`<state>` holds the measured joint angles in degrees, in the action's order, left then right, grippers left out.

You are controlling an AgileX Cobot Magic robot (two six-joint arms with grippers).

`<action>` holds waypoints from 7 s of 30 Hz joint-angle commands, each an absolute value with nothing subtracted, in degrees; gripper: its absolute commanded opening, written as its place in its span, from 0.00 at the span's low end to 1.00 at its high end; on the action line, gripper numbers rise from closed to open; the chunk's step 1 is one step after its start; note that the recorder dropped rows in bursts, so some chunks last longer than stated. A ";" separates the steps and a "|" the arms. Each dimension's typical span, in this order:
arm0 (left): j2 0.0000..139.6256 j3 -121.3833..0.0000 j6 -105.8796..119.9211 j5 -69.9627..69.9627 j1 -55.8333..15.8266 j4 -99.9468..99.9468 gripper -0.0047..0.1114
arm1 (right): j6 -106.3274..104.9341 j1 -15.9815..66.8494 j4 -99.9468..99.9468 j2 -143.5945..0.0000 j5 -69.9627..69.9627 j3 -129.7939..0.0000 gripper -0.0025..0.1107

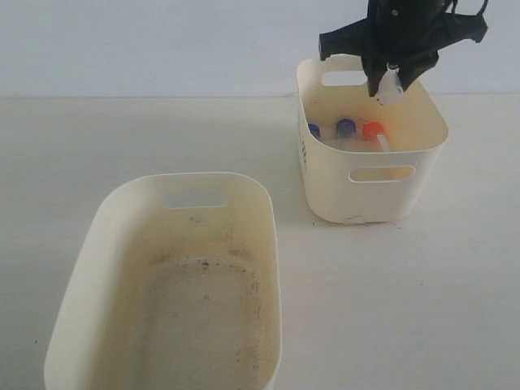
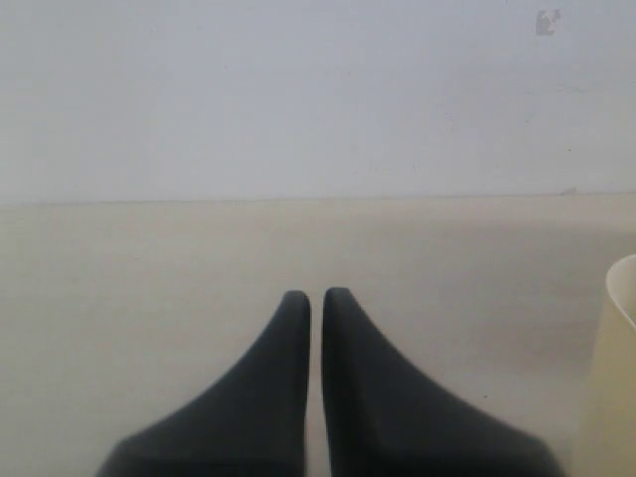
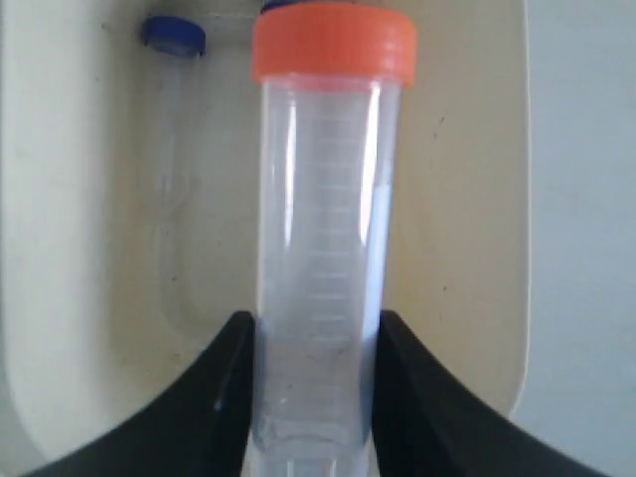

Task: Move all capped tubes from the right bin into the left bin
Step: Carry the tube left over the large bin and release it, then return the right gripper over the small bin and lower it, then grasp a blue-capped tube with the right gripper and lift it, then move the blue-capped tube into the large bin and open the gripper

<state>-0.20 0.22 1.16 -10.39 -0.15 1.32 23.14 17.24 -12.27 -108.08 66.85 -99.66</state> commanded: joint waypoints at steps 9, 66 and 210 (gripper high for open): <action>0.00 0.00 0.92 -9.85 -0.56 1.51 0.08 | 25.77 34.85 -7.38 -85.03 46.70 -69.08 0.02; 0.00 0.00 0.92 -9.85 -0.56 1.51 0.08 | 18.07 18.70 -8.35 -104.77 49.81 -94.33 0.02; 0.00 0.00 0.92 -9.85 -0.56 1.51 0.08 | 28.10 50.99 0.72 -93.04 36.74 -70.71 0.05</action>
<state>-0.20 0.22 1.16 -10.39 -0.15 1.32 27.28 50.50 1.12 -91.88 38.76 -71.53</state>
